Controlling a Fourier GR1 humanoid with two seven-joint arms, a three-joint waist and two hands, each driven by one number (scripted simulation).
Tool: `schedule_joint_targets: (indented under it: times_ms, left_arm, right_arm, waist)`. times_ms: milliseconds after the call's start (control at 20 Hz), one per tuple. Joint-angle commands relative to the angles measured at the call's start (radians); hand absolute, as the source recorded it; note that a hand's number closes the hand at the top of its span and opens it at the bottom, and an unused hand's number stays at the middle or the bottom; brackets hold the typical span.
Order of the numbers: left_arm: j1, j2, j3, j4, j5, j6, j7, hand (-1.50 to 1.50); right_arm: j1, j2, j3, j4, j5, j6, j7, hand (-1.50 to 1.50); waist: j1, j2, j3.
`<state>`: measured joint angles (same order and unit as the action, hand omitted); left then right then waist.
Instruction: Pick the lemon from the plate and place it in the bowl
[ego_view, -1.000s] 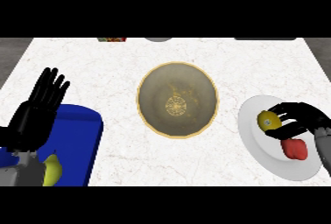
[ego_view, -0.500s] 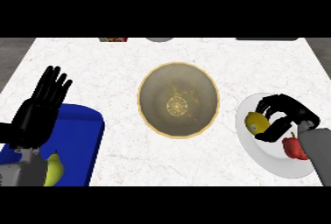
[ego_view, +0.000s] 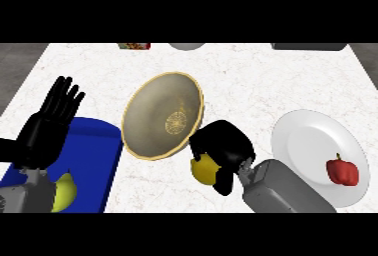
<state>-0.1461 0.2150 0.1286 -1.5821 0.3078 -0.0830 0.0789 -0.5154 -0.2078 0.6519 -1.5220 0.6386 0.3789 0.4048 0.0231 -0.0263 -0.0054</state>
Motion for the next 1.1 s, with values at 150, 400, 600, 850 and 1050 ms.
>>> schedule_joint_targets:
  times_ms: [150,400,600,850,1050]
  left_arm:
    - [-0.021,0.006,0.035,0.012,0.004,0.027,0.008,0.0]
    - [0.0,0.009,0.038,-0.025,0.017,0.015,0.013,0.0]
    - [-0.001,0.014,0.032,-0.048,0.003,0.02,0.028,0.0]
    - [0.006,0.0,0.026,-0.027,-0.005,0.004,-0.002,0.0]
    - [0.028,-0.01,0.021,-0.049,0.005,-0.005,0.001,0.0]
  right_arm:
    - [0.014,0.131,0.162,-0.359,0.223,-0.006,0.358,1.5]
    - [-0.012,0.149,0.146,-0.609,0.304,0.138,0.577,1.5]
    - [-0.056,0.165,0.036,-0.591,0.326,0.195,0.571,1.5]
    - [-0.154,0.207,-0.094,-0.478,0.293,0.131,0.569,1.5]
    - [-0.121,0.185,-0.205,-0.315,0.352,-0.034,0.373,1.5]
  waist:
    - [-0.045,0.014,0.004]
    - [-0.044,0.016,0.005]
    - [-0.025,0.023,0.005]
    - [-0.018,0.026,0.005]
    - [-0.012,0.029,0.005]
